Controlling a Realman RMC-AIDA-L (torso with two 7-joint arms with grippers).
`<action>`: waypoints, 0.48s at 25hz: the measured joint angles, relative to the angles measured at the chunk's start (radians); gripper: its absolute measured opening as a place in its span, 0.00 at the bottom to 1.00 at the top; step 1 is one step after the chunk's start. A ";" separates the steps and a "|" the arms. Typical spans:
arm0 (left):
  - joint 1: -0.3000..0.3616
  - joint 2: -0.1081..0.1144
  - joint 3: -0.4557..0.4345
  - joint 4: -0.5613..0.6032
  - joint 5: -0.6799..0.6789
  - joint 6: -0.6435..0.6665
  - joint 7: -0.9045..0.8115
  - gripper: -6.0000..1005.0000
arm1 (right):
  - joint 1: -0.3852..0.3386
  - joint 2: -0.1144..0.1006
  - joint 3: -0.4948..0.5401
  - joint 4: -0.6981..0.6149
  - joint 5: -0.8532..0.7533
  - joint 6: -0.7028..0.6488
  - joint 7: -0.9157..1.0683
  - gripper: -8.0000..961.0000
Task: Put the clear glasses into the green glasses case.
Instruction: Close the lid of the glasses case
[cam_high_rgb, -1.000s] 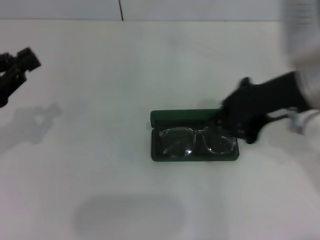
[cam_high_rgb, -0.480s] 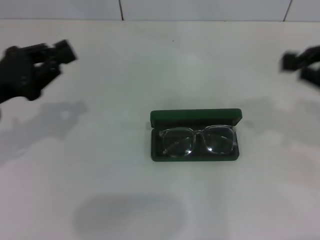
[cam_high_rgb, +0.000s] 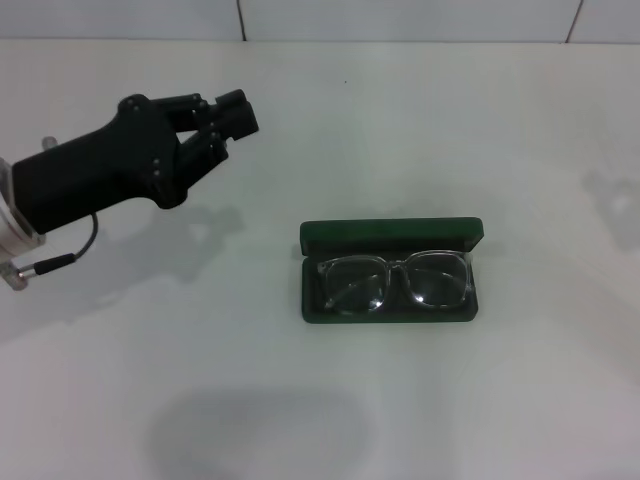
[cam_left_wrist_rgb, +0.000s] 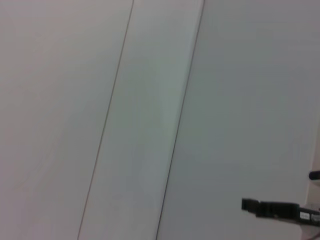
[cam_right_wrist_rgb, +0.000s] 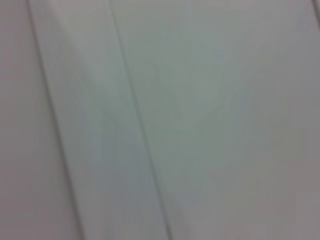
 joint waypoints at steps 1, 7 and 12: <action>-0.002 0.002 -0.001 -0.009 0.000 0.000 0.005 0.15 | -0.001 0.001 -0.012 0.003 -0.016 -0.008 0.002 0.08; 0.021 0.014 -0.008 -0.007 -0.002 -0.001 0.012 0.16 | 0.031 0.009 -0.156 -0.016 -0.237 0.059 0.031 0.08; 0.078 0.031 -0.011 -0.006 -0.005 -0.001 0.029 0.16 | 0.079 0.014 -0.405 -0.119 -0.402 0.199 0.180 0.08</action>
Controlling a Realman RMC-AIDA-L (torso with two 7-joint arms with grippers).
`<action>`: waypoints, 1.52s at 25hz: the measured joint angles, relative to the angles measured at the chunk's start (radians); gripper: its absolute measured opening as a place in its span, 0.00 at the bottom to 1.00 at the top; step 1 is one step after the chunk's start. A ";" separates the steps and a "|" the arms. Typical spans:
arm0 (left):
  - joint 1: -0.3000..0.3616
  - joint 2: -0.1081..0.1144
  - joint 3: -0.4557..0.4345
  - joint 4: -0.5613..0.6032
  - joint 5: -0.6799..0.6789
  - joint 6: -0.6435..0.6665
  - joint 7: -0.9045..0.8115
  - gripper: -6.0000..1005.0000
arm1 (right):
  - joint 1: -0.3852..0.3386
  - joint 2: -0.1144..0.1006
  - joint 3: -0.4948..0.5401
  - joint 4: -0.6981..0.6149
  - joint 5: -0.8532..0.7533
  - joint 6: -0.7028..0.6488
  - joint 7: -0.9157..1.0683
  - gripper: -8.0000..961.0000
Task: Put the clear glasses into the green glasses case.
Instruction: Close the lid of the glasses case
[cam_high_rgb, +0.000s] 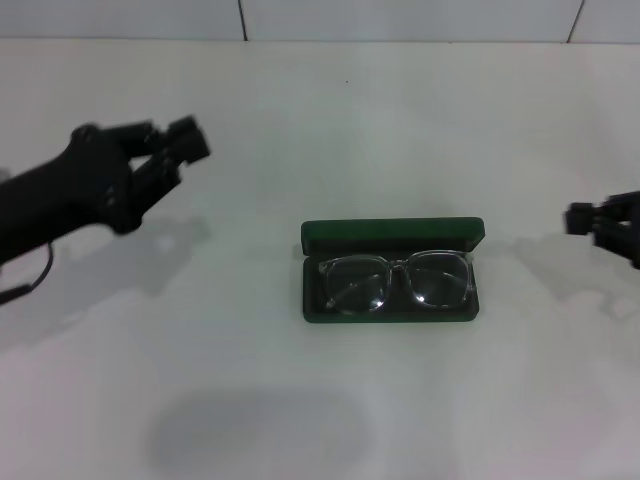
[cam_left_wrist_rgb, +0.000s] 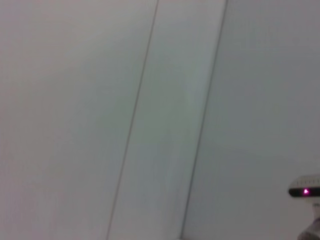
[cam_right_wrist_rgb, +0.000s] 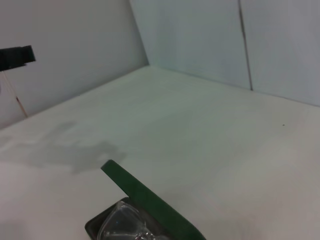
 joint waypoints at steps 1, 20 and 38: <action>0.014 0.001 -0.004 0.000 -0.001 0.000 0.012 0.16 | 0.006 0.000 -0.029 -0.022 -0.005 0.014 0.025 0.08; 0.071 0.000 -0.017 -0.010 -0.003 -0.001 0.119 0.17 | 0.122 -0.001 -0.217 -0.121 -0.243 0.051 0.327 0.08; 0.093 -0.007 -0.041 -0.012 0.002 -0.001 0.126 0.18 | 0.176 0.005 -0.325 -0.017 -0.296 0.110 0.364 0.08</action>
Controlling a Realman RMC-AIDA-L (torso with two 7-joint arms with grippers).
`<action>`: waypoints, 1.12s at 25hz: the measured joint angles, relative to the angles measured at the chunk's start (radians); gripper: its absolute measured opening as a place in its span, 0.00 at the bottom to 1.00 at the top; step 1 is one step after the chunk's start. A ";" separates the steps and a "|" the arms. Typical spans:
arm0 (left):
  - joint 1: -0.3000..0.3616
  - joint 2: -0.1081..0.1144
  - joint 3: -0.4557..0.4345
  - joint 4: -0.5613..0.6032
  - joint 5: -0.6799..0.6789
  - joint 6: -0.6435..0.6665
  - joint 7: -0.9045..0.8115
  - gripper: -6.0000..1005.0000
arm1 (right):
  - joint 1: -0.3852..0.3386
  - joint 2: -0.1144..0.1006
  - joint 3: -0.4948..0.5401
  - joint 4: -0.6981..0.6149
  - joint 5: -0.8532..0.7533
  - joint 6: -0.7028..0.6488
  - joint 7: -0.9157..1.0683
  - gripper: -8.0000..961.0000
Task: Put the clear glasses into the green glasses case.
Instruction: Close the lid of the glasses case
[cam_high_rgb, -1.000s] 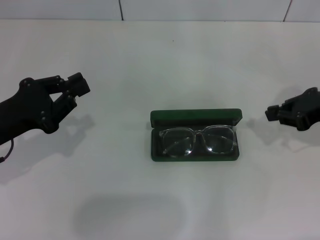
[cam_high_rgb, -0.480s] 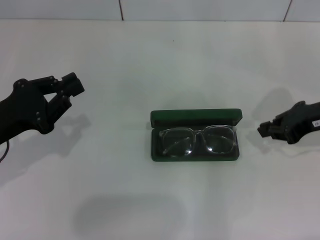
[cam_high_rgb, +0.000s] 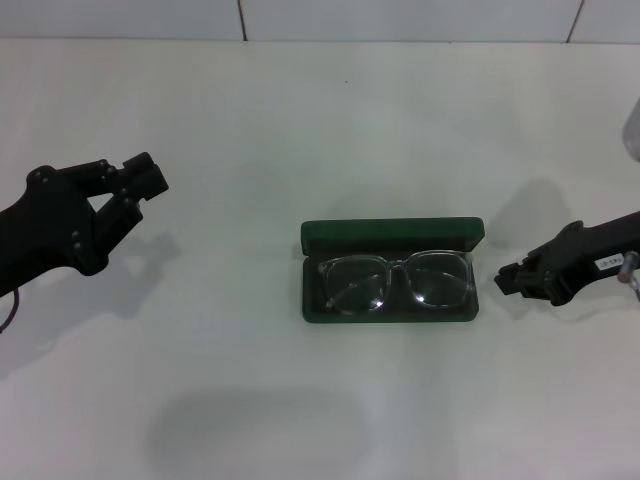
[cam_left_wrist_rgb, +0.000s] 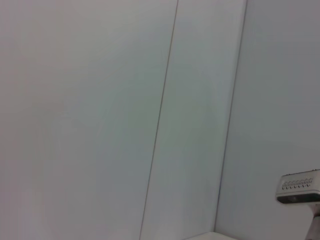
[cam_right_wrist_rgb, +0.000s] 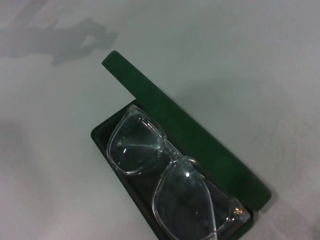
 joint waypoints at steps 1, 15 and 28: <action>0.000 0.000 0.000 0.000 0.000 0.000 0.000 0.18 | 0.001 0.000 -0.007 0.001 0.000 0.005 0.000 0.08; 0.007 -0.005 -0.019 -0.038 -0.026 0.001 0.000 0.18 | 0.002 0.000 -0.080 -0.081 0.023 0.037 -0.003 0.07; 0.005 -0.025 -0.063 -0.111 -0.044 0.002 0.040 0.19 | 0.116 -0.011 -0.108 -0.283 -0.188 -0.231 0.153 0.07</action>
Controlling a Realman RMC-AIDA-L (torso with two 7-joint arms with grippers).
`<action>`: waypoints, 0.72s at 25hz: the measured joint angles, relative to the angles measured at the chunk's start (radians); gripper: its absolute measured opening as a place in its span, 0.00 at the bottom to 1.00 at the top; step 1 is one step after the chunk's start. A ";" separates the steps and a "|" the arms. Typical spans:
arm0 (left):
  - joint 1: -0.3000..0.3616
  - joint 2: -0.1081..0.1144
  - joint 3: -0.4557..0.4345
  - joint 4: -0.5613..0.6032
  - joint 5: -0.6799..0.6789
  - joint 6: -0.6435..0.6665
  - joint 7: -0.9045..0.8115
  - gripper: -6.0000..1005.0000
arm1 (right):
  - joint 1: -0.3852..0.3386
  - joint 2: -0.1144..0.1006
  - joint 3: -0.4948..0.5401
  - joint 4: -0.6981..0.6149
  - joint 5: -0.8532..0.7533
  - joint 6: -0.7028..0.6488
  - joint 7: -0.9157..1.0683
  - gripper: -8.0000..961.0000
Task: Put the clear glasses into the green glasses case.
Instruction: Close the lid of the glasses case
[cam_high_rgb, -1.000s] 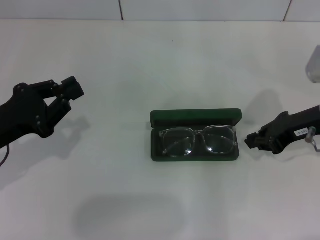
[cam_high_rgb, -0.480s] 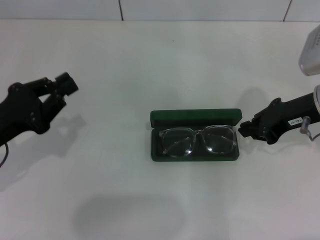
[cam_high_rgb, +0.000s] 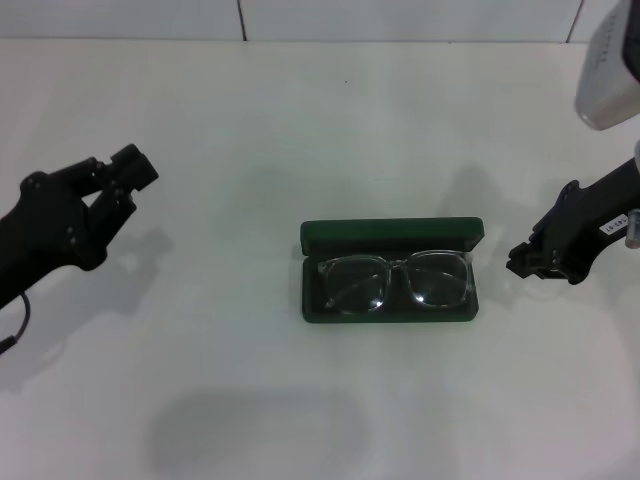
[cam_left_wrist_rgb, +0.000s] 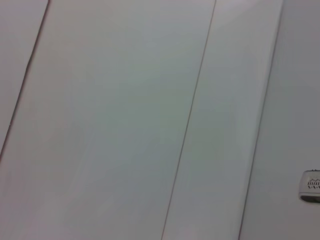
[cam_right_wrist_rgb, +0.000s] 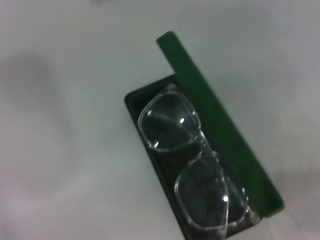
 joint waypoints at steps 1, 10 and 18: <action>0.002 0.000 0.000 -0.010 0.000 0.000 0.006 0.19 | 0.010 0.001 -0.002 0.000 -0.013 -0.012 -0.001 0.07; 0.019 -0.003 0.000 -0.047 -0.001 0.001 0.028 0.20 | 0.058 0.006 -0.088 0.061 -0.065 0.019 -0.004 0.08; 0.022 -0.003 0.006 -0.047 0.001 0.000 0.029 0.20 | 0.109 0.009 -0.173 0.150 -0.070 0.108 -0.006 0.08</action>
